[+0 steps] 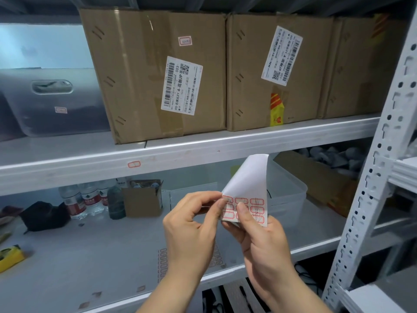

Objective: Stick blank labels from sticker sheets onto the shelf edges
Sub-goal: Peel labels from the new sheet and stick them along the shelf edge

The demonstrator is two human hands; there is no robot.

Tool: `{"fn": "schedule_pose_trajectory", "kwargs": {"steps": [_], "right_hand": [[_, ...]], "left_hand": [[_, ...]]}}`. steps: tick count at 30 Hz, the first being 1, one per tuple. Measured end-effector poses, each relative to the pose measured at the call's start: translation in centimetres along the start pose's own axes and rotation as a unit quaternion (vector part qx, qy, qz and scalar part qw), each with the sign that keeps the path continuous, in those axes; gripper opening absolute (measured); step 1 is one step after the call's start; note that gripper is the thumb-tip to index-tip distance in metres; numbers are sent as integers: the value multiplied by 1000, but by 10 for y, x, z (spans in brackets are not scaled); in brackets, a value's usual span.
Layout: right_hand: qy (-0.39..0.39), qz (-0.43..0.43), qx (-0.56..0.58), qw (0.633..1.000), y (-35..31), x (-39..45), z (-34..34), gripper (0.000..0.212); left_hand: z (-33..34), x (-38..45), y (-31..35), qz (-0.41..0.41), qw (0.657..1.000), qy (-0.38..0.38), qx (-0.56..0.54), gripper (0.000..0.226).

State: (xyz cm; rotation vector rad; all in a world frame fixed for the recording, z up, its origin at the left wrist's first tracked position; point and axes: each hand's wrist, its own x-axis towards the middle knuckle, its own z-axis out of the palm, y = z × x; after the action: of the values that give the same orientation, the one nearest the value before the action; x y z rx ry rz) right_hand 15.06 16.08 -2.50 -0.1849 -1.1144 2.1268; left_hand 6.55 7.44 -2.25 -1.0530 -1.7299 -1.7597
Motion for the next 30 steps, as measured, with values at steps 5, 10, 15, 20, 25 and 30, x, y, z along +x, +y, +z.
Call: {"fn": "schedule_pose_trajectory", "kwargs": {"steps": [5,10,15,20,25,30], "right_hand": [[-2,-8,-12,1000,-1,2,-1,32],[6,-8,-23,1000,0,4,-3,38],[10,-13,-39,999,0,6,-2,35],[16,-28,-64,997,2,6,-3,31],[25,-31,-80,996,4,9,-4,31],[34,-33,-82,996,3,12,-6,34]], "left_hand": [[0,4,1,-4,1000,1,-6,16],[2,5,-2,-91,994,-17,-49,15],[1,5,-3,-91,994,-25,-50,16],[0,7,-3,-49,998,-15,-27,17],[1,6,-5,-34,999,-5,-15,19],[3,9,-6,-16,999,-27,0,9]]}}
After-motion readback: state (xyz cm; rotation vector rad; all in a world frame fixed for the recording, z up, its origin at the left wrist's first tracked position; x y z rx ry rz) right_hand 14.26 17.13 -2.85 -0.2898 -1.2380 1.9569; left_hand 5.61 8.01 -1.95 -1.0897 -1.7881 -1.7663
